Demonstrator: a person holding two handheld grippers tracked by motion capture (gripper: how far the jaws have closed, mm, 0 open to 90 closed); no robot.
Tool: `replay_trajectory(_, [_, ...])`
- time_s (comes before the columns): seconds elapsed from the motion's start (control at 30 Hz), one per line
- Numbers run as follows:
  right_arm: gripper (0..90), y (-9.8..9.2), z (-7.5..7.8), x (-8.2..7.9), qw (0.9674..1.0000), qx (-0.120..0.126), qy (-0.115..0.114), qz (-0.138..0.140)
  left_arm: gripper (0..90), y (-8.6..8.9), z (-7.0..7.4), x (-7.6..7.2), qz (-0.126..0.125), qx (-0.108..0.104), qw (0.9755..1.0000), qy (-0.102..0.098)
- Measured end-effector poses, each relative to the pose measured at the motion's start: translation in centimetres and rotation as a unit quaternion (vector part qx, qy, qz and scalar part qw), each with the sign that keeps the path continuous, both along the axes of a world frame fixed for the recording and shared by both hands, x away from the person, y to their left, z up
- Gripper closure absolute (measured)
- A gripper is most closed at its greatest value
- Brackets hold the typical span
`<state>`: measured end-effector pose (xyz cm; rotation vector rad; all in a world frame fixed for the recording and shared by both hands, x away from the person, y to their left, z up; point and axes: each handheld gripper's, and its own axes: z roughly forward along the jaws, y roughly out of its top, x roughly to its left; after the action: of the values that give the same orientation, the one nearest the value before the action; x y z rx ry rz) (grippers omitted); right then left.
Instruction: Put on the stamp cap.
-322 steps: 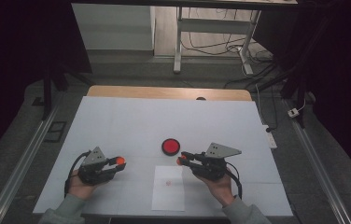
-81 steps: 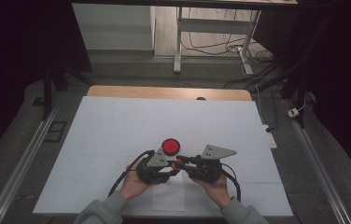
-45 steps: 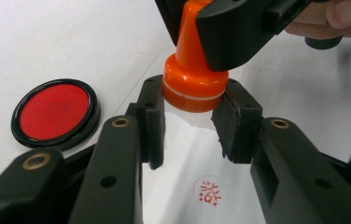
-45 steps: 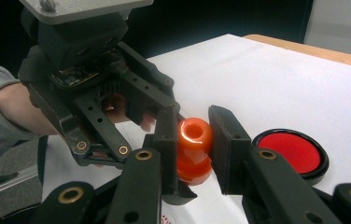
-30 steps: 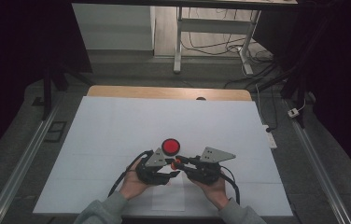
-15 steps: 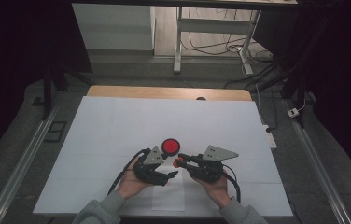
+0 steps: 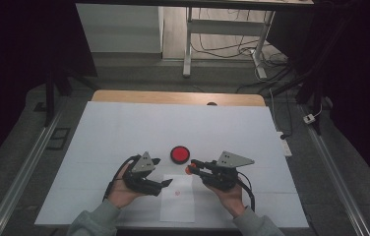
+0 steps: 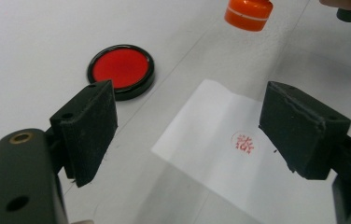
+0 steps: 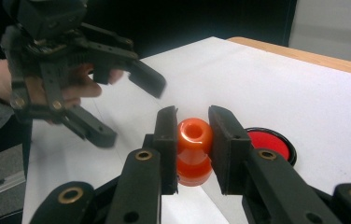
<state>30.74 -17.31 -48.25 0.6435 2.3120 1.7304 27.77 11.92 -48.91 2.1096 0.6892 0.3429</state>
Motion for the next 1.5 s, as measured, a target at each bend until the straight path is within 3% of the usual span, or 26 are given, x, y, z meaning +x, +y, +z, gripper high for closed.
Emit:
replay_trajectory(0.6, [72.6, -0.7, 0.2, 0.5, 0.9998, -0.014, -0.007, -0.01, 19.6, 6.6, -0.5, -2.7, 0.059, -0.019, 0.9981, 0.002])
replay_trajectory(0.8, [72.7, -1.0, 0.2, 0.7, 0.9997, -0.015, -0.009, -0.018, 19.7, 8.8, -1.3, -3.7, 0.074, -0.021, 0.997, 0.012])
replay_trajectory(0.9, [72.7, -1.1, 0.3, 0.8, 0.9996, -0.015, -0.008, -0.022, 20.0, 9.7, -1.8, -3.9, 0.082, -0.033, 0.9958, 0.021])
replay_trajectory(1.5, [72.6, -1.7, 0.3, 1.2, 0.9992, -0.018, -0.01, -0.034, 20.1, 9.6, -2.0, -3.6, 0.082, -0.03, 0.9959, 0.023])
